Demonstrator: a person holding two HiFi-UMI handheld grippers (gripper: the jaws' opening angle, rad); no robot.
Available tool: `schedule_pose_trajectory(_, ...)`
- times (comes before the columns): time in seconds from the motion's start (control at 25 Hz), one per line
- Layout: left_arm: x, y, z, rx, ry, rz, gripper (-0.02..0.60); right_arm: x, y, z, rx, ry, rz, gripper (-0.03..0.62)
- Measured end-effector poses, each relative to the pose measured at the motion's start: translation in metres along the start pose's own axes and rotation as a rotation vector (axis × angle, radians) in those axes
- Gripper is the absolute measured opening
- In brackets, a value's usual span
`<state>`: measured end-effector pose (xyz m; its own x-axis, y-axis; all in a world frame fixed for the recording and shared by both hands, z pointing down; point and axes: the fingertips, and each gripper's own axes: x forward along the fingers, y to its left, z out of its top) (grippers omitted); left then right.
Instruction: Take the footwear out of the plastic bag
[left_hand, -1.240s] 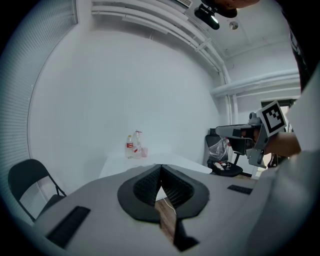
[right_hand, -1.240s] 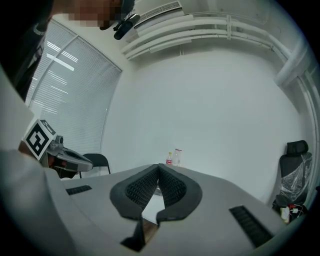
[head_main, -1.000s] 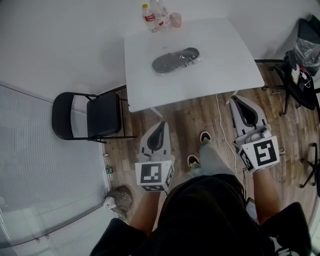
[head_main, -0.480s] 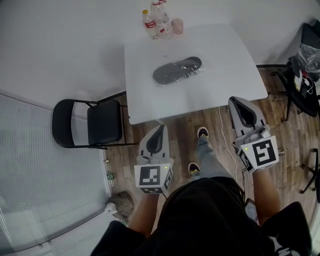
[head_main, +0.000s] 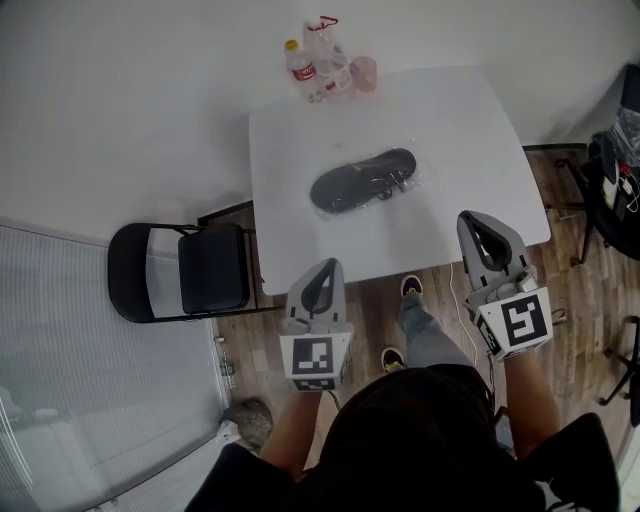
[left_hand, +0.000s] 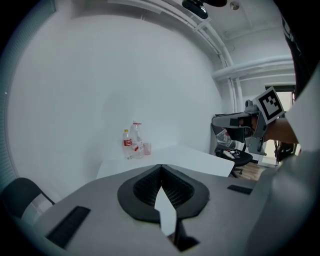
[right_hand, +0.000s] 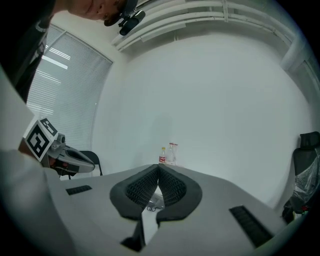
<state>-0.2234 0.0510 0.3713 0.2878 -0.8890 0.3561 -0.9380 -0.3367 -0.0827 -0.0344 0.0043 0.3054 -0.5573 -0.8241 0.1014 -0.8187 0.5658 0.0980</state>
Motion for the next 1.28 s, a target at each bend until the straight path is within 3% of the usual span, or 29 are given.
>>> schedule_pose_trajectory(0.24,0.056,0.013,-0.01,0.105,0.093,0.01,0.023,0.045,-0.019,-0.02,0.012,0.047,0.051,0.017)
schedule_pose_trajectory(0.56,0.122,0.022,-0.055,0.197,0.33,-0.031,0.028,0.095,-0.049,-0.033,0.039,0.07,0.099,0.017)
schedule_pose_trajectory(0.6,0.13,0.021,-0.06,0.222,0.36,-0.04,0.087,0.099,-0.054,-0.035,0.035,0.068,0.104,0.017)
schedule_pose_trajectory(0.64,0.139,0.021,-0.066,0.251,0.393,-0.049,0.216,0.103,-0.059,-0.036,0.035,0.065,0.106,0.017)
schedule_pose_trajectory(0.68,0.148,0.022,-0.072,0.288,0.424,-0.054,0.276,0.108,-0.064,-0.035,0.039,0.06,0.107,0.017)
schedule_pose_trajectory(1.0,0.204,0.047,-0.105,0.803,0.607,0.027,0.433,0.125,-0.099,-0.036,0.041,0.043,0.121,0.017)
schedule_pose_trajectory(1.16,0.223,0.062,-0.126,0.883,0.718,-0.004,0.515,0.129,-0.106,-0.039,0.042,0.032,0.126,0.017)
schedule_pose_trajectory(1.28,0.234,0.071,-0.143,0.895,0.799,-0.034,0.562,0.131,-0.109,-0.041,0.049,0.03,0.132,0.017)
